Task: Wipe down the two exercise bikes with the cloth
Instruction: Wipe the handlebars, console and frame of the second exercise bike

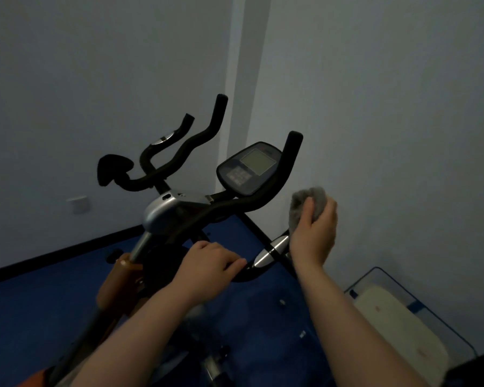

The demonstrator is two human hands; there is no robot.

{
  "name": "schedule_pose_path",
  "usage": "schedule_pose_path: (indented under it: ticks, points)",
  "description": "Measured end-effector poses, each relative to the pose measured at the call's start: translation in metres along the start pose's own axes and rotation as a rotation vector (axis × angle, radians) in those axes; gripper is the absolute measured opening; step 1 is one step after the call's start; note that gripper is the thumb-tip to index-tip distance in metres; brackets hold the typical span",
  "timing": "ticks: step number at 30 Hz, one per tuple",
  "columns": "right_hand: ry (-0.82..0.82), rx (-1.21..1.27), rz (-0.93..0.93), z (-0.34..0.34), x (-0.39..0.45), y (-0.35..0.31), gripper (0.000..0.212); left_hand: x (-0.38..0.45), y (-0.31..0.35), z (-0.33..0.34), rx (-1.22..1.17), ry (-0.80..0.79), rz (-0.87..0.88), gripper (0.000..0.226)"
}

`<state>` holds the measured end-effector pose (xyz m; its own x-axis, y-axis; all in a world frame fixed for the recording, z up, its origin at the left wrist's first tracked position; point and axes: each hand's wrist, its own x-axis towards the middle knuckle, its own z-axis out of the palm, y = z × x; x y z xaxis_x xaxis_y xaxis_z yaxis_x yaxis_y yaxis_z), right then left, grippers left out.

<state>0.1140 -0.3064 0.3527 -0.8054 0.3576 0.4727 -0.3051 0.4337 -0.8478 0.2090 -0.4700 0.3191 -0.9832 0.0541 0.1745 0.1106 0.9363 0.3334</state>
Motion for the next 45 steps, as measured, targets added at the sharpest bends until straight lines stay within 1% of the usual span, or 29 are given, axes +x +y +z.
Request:
schedule_pose_path:
  ticks: [2, 4, 6, 7, 8, 10, 11, 13, 16, 18, 19, 21, 23, 27, 29, 31, 33, 34, 36, 37, 39, 40, 41, 42, 44, 45]
  points:
    - [0.095, 0.230, 0.151, 0.009, -0.017, -0.002, 0.032, 0.000, 0.001, -0.001, 0.003, 0.007, -0.005, 0.039]
    - [0.140, 0.414, 0.312, 0.013, -0.010, -0.001, 0.027, -0.001, 0.001, -0.001, 0.011, 0.007, -0.009, 0.039]
    - [0.160, 0.632, 0.542, 0.015, 0.002, -0.003, 0.022, 0.000, 0.002, -0.002, 0.014, 0.012, -0.019, 0.039]
    - [0.167, 0.660, 0.604, 0.017, -0.003, -0.002, 0.023, 0.000, 0.004, -0.002, 0.019, 0.014, -0.025, 0.039]
    - [0.159, 0.629, 0.625, 0.020, -0.015, -0.001, 0.025, 0.000, 0.004, -0.002, 0.024, 0.018, -0.028, 0.039]
    - [0.076, 0.557, 0.607, 0.022, -0.053, 0.005, 0.032, 0.001, 0.004, -0.002, 0.025, 0.026, -0.030, 0.039]
    - [0.007, 0.587, 0.606, 0.020, -0.066, 0.007, 0.034, 0.001, 0.003, -0.003, 0.023, 0.022, -0.029, 0.039]
    - [-0.075, 0.598, 0.601, 0.016, -0.059, 0.013, 0.038, 0.001, 0.002, -0.002, 0.019, 0.020, -0.024, 0.040]
    - [-0.091, 0.589, 0.516, 0.008, -0.012, 0.012, 0.043, 0.002, 0.001, -0.002, 0.025, 0.020, -0.012, 0.040]
    - [-0.080, 0.567, 0.416, 0.009, -0.011, 0.011, 0.047, 0.002, 0.000, -0.001, 0.015, 0.018, -0.015, 0.039]
    - [-0.072, 0.551, 0.413, 0.014, -0.021, 0.014, 0.047, 0.002, 0.000, -0.001, 0.016, 0.018, -0.017, 0.040]
    - [-0.052, 0.599, 0.507, 0.022, -0.041, 0.015, 0.041, 0.002, -0.001, 0.000, 0.025, 0.021, -0.015, 0.043]
    - [-0.018, 0.710, 0.577, 0.025, -0.037, 0.012, 0.035, 0.002, -0.002, 0.001, 0.028, 0.028, -0.006, 0.044]
    - [0.054, 0.694, 0.495, 0.023, -0.003, 0.005, 0.038, 0.001, -0.003, 0.002, 0.018, 0.034, 0.003, 0.047]
    - [0.078, 0.702, 0.493, 0.025, -0.008, 0.007, 0.038, 0.001, -0.002, 0.002, 0.016, 0.040, 0.002, 0.049]
    - [0.036, 0.701, 0.562, 0.029, -0.026, 0.015, 0.039, 0.002, -0.002, 0.002, 0.018, 0.052, 0.001, 0.046]
    - [-0.067, 0.694, 0.656, 0.026, -0.035, 0.023, 0.042, 0.002, -0.002, 0.002, 0.016, 0.053, 0.000, 0.045]
    - [-0.115, 0.671, 0.673, 0.023, -0.032, 0.024, 0.041, 0.002, -0.003, 0.001, 0.014, 0.047, 0.002, 0.045]
    - [-0.123, 0.629, 0.597, 0.019, -0.014, 0.021, 0.040, 0.000, -0.003, 0.000, 0.005, 0.045, 0.007, 0.044]
    - [-0.071, 0.574, 0.505, 0.017, -0.003, 0.017, 0.041, 0.001, -0.001, 0.001, 0.003, 0.049, 0.011, 0.043]
    - [0.063, 0.444, 0.231, 0.015, 0.005, 0.005, 0.047, 0.000, 0.000, 0.000, -0.015, 0.052, 0.018, 0.040]
    - [0.080, 0.387, 0.091, 0.015, -0.001, 0.003, 0.054, -0.001, 0.001, -0.002, -0.042, 0.064, 0.019, 0.038]
    - [0.056, 0.324, -0.030, 0.016, -0.012, 0.004, 0.061, -0.001, 0.003, -0.003, -0.084, 0.100, 0.022, 0.034]
    - [-0.003, 0.231, -0.127, 0.016, -0.024, 0.008, 0.066, -0.003, 0.003, -0.005, -0.151, 0.166, 0.014, 0.029]
    - [-0.107, -0.076, -0.292, 0.009, -0.044, 0.021, 0.071, -0.009, -0.005, -0.011, -0.325, 0.349, -0.061, 0.018]
    - [-0.139, -0.235, -0.370, 0.002, -0.048, 0.029, 0.072, -0.015, -0.012, -0.013, -0.374, 0.439, -0.103, 0.013]
